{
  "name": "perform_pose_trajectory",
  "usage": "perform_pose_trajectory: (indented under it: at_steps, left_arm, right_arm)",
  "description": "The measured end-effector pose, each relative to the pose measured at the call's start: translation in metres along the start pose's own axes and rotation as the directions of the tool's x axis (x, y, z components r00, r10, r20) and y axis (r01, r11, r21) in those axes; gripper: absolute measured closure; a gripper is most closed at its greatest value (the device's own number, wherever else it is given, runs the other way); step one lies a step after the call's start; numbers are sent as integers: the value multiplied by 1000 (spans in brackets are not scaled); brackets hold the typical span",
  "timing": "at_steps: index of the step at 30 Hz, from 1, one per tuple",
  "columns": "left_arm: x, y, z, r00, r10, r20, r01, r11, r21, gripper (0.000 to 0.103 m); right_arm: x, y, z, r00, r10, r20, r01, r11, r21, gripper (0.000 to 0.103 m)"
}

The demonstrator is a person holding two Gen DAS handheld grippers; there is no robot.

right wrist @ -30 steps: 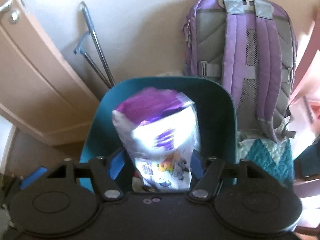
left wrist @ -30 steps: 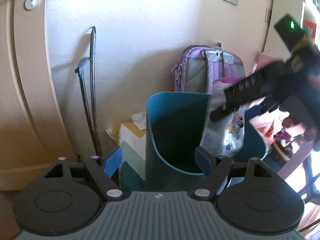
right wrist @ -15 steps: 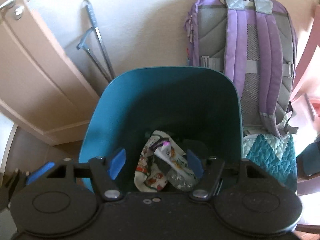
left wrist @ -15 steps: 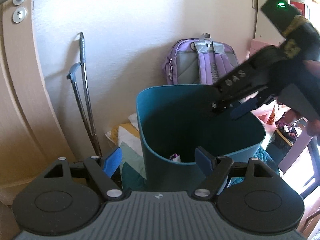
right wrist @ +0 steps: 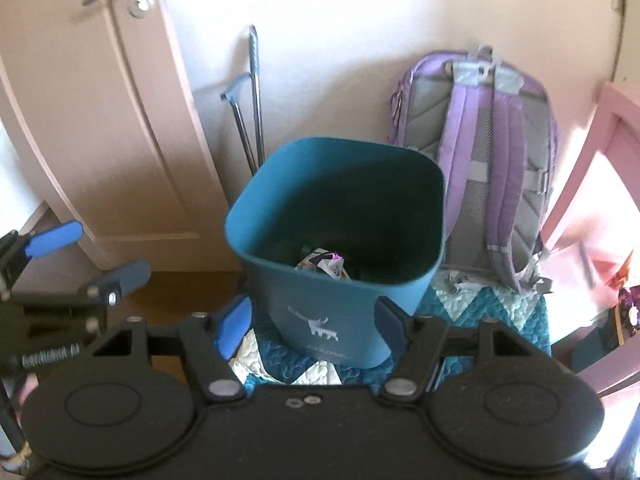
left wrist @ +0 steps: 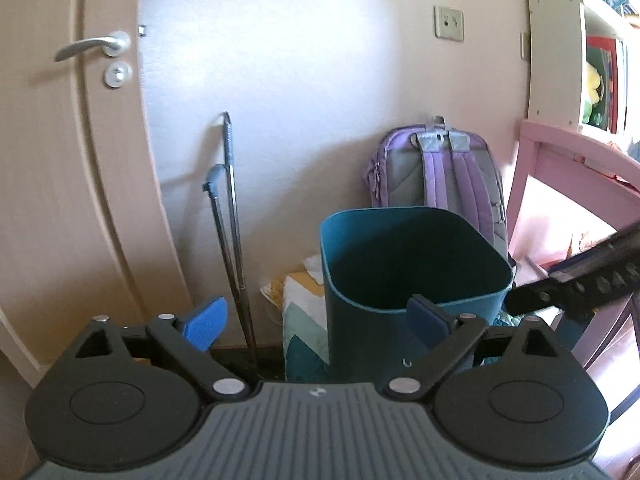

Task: Collect trash
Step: 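Move both tools back down toward the remaining trash on the floor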

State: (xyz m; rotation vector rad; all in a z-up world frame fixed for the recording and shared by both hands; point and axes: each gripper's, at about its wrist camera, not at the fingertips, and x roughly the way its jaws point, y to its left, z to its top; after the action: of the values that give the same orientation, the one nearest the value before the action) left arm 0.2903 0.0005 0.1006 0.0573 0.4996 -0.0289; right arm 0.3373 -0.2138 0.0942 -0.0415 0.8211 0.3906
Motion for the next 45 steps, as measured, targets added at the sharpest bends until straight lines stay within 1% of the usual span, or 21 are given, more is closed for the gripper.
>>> perform_pose_trajectory:
  at_steps: [3, 5, 8, 11, 13, 16, 19, 21, 23, 25, 26, 30, 33, 35, 36, 37, 38, 40, 42, 43, 45]
  left_arm:
    - [-14, 3, -11, 1000, 27, -10, -26, 999, 19, 4]
    - [-22, 5, -21, 999, 30, -14, -29, 999, 38, 4]
    - [-34, 8, -39, 999, 36, 4, -36, 996, 87, 4]
    - [-39, 12, -58, 1000, 27, -9, -25, 991, 132, 4]
    - [-40, 16, -69, 999, 16, -28, -12, 990, 142, 4]
    - [-36, 23, -86, 999, -15, -49, 22, 990, 141, 4]
    - [-27, 33, -105, 996, -38, -76, 48, 991, 129, 4]
    - [-16, 42, -118, 993, -61, -103, 72, 992, 107, 4]
    - [-3, 53, -135, 986, -93, -137, 104, 991, 82, 4]
    - [11, 61, -152, 980, -104, -167, 117, 991, 68, 4]
    - [19, 65, -161, 978, -104, -182, 119, 991, 69, 4]
    - [55, 81, -201, 965, -101, -243, 127, 988, 92, 4]
    - [85, 92, -232, 947, -94, -308, 128, 988, 90, 4]
    - [108, 99, -255, 927, -102, -360, 142, 986, 86, 4]
    - [118, 102, -266, 918, -103, -382, 147, 985, 87, 4]
    - [127, 103, -276, 909, -103, -404, 153, 984, 93, 4]
    - [139, 105, -290, 897, -101, -431, 160, 982, 103, 4]
    - [156, 104, -313, 874, -103, -475, 183, 975, 125, 4]
    - [172, 102, -340, 842, -127, -524, 236, 961, 145, 4]
    - [179, 99, -352, 827, -142, -544, 267, 951, 158, 4]
    - [188, 91, -381, 787, -171, -593, 343, 920, 189, 4]
  right_arm:
    - [-20, 9, -29, 998, 14, 69, -12, 1000, -22, 35]
    - [-27, 17, -48, 997, 28, 78, -24, 998, -51, 35]
    - [-27, 32, -76, 997, 42, 64, -36, 995, -91, 35]
    - [-26, 45, -101, 992, 64, 108, -51, 992, -118, 35]
    - [-23, 53, -116, 988, 89, 123, -72, 988, -136, 35]
    - [-8, 67, -134, 991, 92, 100, -76, 985, -153, 35]
    - [12, 73, -148, 992, 93, 90, -80, 987, -136, 35]
    - [27, 76, -156, 994, 77, 84, -66, 989, -132, 35]
    - [42, 77, -167, 994, 82, 71, -73, 990, -120, 35]
    - [61, 77, -180, 997, 68, 38, -64, 992, -107, 35]
    - [75, 78, -186, 998, 63, 5, -62, 992, -107, 35]
    - [123, 78, -214, 995, 48, -88, -57, 993, -101, 35]
    - [157, 74, -237, 992, 60, -112, -67, 996, -63, 35]
    - [178, 70, -253, 992, 55, -109, -59, 998, -34, 35]
    - [190, 69, -260, 992, 52, -119, -55, 998, -21, 35]
    - [203, 68, -267, 987, 51, -150, -53, 998, -14, 35]
    - [219, 66, -273, 980, 52, -195, -55, 998, -9, 35]
    - [247, 61, -285, 966, 50, -252, -60, 998, -31, 35]
    - [272, 59, -299, 948, 39, -315, -67, 995, -79, 35]
    - [282, 58, -307, 937, 43, -347, -79, 993, -88, 35]
    - [302, 59, -330, 901, 73, -427, -128, 987, -102, 35]
